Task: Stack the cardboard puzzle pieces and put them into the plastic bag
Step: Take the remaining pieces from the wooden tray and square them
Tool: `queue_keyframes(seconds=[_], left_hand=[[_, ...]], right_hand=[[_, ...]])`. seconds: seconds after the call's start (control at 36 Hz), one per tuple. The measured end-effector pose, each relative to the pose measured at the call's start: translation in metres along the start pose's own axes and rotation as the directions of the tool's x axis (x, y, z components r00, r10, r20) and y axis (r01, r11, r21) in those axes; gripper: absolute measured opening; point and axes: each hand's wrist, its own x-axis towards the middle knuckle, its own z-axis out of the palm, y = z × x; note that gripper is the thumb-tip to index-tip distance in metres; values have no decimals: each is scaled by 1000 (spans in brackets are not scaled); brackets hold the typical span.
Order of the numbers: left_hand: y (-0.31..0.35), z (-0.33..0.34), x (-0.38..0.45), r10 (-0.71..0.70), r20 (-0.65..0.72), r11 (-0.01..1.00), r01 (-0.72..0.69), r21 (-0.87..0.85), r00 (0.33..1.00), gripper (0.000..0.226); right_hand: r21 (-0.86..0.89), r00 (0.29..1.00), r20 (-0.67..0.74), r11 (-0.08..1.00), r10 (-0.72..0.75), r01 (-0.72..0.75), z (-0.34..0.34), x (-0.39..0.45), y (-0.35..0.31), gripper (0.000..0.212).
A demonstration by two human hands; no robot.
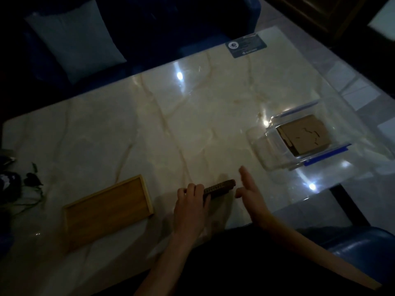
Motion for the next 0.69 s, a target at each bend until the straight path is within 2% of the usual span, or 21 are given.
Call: queue_keyframes(seconds=[0.08,0.19,0.31,0.33,0.39,0.44,0.56,0.69], left_hand=[[0,-1,0,-6,17,1000,7,-25,1000,23],[0,1,-2,-1,-16,1000,1,-19,1000,22],[0,6,-3,14,-53,1000,-14,-5,998,20],[0,7,-4,14,-61,1000,-14,0,998,20],[0,8,-4,4,-68,1000,-3,21,998,22],[-1,7,-2,-8,-67,999,11,38,998,25],[-3,4,-1,11,-43,999,-9,39,999,26],[-1,2,-1,-15,-12,1000,15,-6,1000,27]], right_hand=[[44,987,-156,998,-30,37,-14,7,-2,88],[90,964,-261,993,-49,75,-23,9,-3,92],[174,936,-344,985,74,-14,-17,8,-6,86],[151,953,-291,988,87,-45,-9,5,-6,82],[0,997,-57,999,53,-53,12,-6,-2,78],[-105,994,104,994,22,-11,23,-11,2,80],[-145,992,122,989,-8,26,13,0,-7,70],[-382,976,192,908,-104,172,9,4,-8,55]])
